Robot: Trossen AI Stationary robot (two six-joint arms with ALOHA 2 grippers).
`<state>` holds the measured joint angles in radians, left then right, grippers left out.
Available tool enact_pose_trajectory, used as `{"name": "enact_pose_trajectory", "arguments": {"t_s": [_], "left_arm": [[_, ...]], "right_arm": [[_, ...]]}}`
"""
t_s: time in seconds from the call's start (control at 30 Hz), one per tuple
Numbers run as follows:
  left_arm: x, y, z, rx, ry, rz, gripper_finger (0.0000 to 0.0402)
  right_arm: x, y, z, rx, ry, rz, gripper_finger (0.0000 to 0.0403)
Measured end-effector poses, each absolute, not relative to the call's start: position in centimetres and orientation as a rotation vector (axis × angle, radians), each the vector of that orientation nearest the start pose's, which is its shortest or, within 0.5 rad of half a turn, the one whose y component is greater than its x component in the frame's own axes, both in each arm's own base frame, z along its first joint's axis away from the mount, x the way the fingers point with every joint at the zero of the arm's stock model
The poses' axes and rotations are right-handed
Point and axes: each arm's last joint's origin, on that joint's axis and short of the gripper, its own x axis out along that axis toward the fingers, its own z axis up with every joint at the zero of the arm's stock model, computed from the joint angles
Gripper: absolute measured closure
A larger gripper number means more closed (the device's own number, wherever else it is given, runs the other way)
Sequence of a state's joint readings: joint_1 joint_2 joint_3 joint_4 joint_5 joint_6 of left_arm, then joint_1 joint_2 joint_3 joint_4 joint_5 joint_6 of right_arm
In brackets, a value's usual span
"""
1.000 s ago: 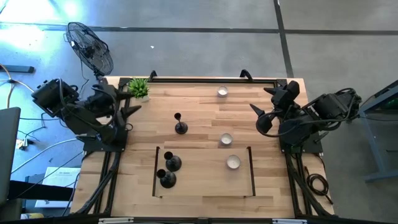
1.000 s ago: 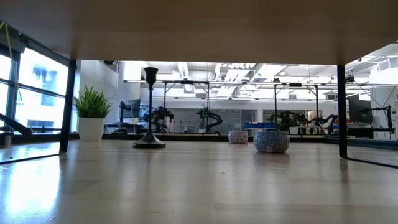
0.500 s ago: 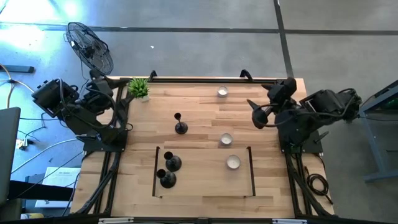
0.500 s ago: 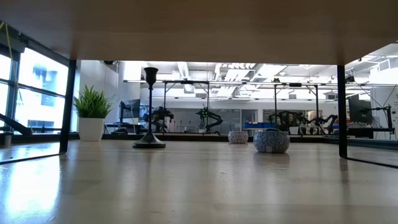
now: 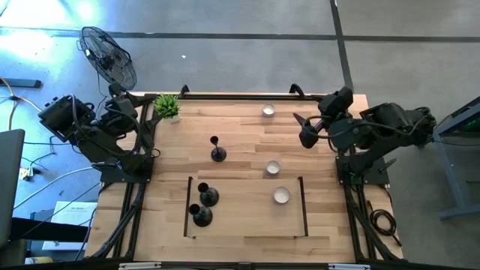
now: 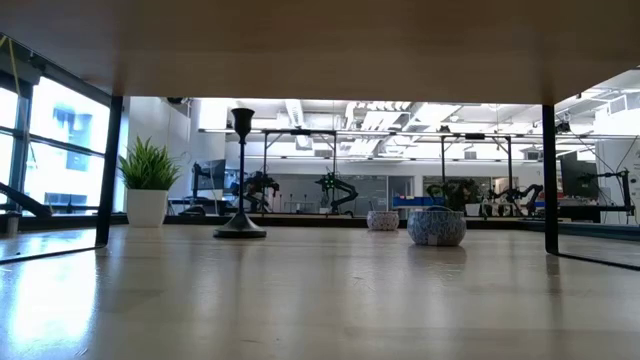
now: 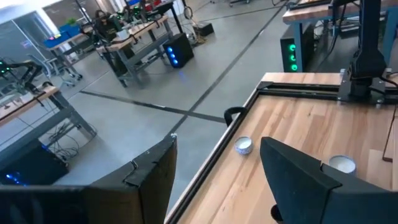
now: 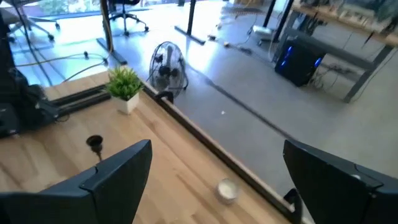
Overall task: Pick & Place candle stick holders
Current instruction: Put the red scented candle on the shelf
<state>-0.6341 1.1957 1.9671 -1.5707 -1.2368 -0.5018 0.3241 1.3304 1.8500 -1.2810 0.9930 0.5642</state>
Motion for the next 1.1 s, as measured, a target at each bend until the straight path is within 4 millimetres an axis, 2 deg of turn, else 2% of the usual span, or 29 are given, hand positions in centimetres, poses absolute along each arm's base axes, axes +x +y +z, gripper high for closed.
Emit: {"name": "enact_pose_trajectory", "arguments": {"t_s": [0.17,0.4,0.6,0.7,0.87,1.1], "left_arm": [[10.5,-4.4,50.8,0.192,0.320,0.665,0.0175],[10.5,-4.3,50.9,0.237,0.312,0.693,0.0175],[10.5,-4.3,50.9,0.236,0.308,0.697,0.0175],[10.5,-4.3,50.9,0.235,0.307,0.697,0.0175],[10.5,-4.2,51.0,0.247,0.289,0.727,0.0175],[10.5,-4.3,50.9,0.220,0.295,0.707,0.0175]], "right_arm": [[20.1,4.1,47.5,0.109,0.451,-0.682,0.0045],[20.1,4.0,47.6,0.108,0.432,-0.701,0.0045],[20.2,4.0,47.7,-0.053,0.477,-0.676,0.0045],[20.2,4.1,47.6,-0.086,0.510,-0.620,0.0045],[20.6,4.5,47.9,-0.018,0.495,-0.511,0.0045],[21.1,4.9,48.3,-0.012,0.475,-0.380,0.0045]]}}
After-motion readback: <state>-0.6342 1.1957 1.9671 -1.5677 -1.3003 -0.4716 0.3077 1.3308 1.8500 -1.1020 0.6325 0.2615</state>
